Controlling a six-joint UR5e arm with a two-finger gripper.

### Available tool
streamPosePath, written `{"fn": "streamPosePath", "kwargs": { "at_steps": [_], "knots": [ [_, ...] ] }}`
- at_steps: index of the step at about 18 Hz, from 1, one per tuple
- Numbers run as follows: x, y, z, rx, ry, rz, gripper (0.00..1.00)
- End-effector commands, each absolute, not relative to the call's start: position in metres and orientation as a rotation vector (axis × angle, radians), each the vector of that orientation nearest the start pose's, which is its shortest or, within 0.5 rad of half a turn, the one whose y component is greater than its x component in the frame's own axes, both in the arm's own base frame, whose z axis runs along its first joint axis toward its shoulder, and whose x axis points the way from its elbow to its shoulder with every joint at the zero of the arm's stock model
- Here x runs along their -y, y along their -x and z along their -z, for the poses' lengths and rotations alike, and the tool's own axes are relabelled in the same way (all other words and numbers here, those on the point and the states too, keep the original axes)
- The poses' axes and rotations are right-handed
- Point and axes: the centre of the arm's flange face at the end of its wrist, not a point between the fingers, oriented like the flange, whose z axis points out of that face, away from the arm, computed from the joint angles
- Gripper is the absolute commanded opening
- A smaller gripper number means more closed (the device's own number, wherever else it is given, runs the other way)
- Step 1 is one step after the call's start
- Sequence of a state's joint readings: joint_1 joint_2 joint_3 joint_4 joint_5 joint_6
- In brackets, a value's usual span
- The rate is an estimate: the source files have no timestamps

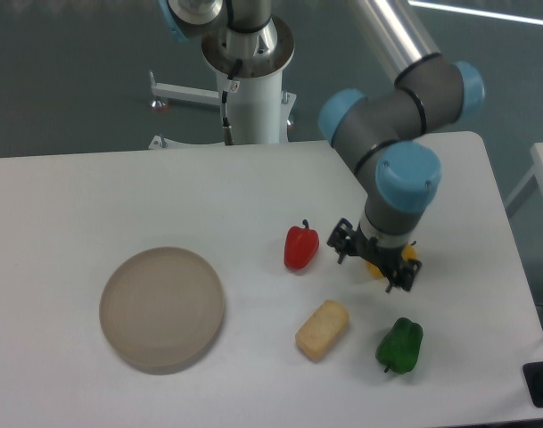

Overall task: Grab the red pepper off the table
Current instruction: 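Raise the gripper from beside the green pepper and move it over the red pepper, then lower the open gripper around the red pepper and close it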

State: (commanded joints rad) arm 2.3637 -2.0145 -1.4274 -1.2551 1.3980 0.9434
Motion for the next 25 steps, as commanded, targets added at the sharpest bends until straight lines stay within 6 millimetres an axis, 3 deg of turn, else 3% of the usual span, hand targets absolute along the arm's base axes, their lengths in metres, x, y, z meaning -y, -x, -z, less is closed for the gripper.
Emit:
{"fn": "streamPosePath", "kwargs": {
  "at_steps": [1,3,6,12,16,25],
  "knots": [
    [-0.551,0.362,-0.334,-0.187,2.927,0.171,1.0],
    [-0.534,0.352,-0.317,-0.174,2.9,0.207,1.0],
    [-0.529,0.34,-0.294,-0.189,2.923,0.238,1.0],
    [-0.515,0.32,-0.268,-0.237,2.93,0.257,1.0],
    [-0.511,0.315,-0.261,-0.233,2.936,0.275,1.0],
    [-0.525,0.305,-0.25,-0.275,2.922,0.251,0.99]
  ]
}}
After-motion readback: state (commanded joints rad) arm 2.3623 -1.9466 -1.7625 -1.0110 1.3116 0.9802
